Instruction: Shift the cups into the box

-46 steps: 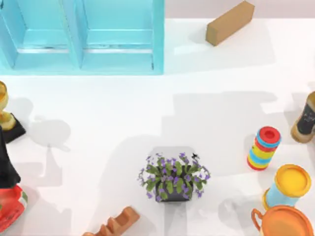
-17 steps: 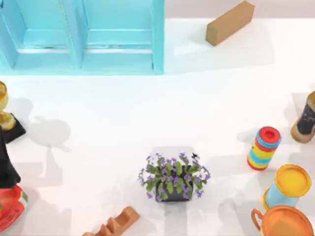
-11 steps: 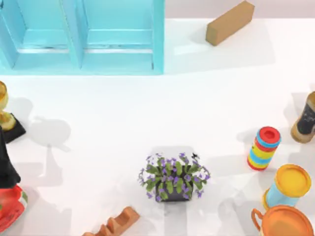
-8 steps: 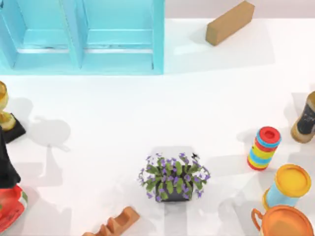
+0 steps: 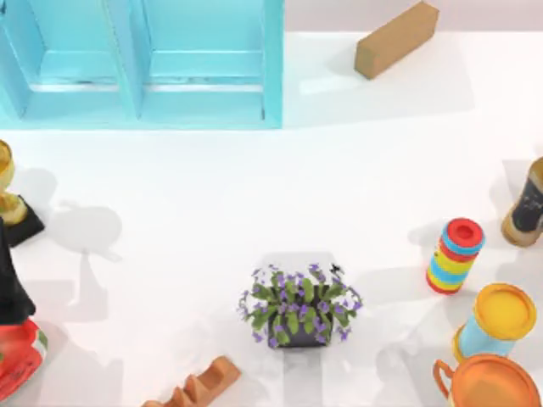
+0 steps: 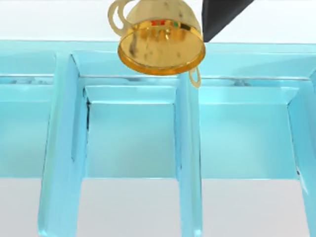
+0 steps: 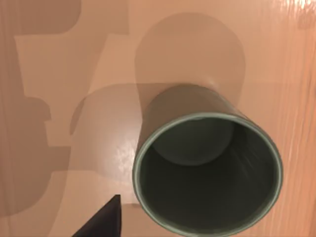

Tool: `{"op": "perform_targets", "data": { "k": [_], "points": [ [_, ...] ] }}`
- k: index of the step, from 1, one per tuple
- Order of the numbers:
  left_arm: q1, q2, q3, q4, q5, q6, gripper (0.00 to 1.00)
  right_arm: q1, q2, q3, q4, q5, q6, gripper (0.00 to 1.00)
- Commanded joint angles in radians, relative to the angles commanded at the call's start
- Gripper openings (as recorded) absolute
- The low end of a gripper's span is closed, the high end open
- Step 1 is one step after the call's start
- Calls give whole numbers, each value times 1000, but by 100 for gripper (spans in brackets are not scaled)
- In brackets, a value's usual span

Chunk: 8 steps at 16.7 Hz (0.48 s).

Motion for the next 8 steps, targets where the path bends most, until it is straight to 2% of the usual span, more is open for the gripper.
{"op": "perform_targets", "data": {
  "k": [4, 8],
  "points": [
    [0, 0, 0, 0, 0, 0, 100, -5, 12, 40, -40, 1, -4, 100],
    [0, 0, 0, 0, 0, 0, 100, -7, 17, 218, -208, 0, -5, 100]
  ]
}}
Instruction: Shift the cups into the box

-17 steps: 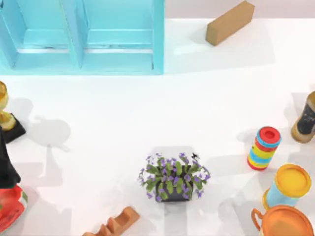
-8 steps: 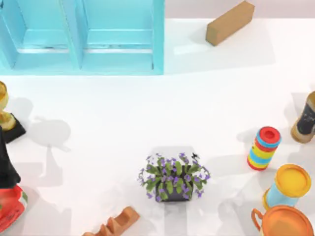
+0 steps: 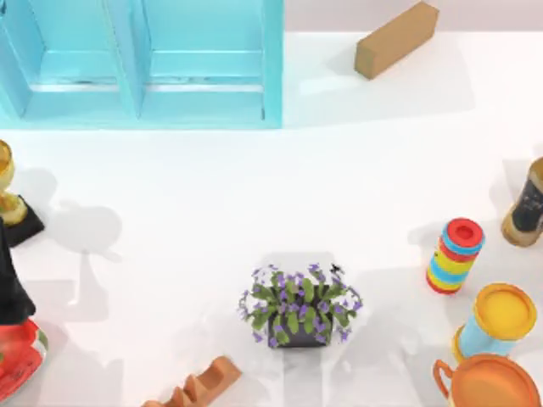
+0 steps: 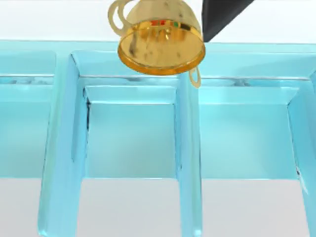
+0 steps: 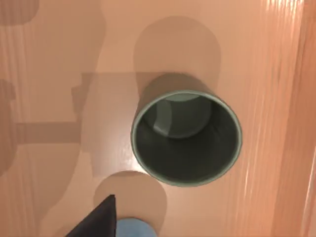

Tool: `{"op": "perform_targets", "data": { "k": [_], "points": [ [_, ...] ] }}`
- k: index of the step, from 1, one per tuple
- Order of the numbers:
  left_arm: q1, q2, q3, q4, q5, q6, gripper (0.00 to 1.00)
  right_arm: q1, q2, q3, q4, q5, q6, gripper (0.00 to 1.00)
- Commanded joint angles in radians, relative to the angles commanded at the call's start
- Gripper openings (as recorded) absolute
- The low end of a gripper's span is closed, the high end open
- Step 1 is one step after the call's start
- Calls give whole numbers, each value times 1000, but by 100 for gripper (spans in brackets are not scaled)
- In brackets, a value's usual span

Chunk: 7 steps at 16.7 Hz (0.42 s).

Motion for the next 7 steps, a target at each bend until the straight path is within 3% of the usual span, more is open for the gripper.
{"op": "perform_targets", "data": {
  "k": [7],
  "points": [
    [0, 0, 0, 0, 0, 0, 100, 1, -4, 197, -194, 0, 0, 100]
  ]
}}
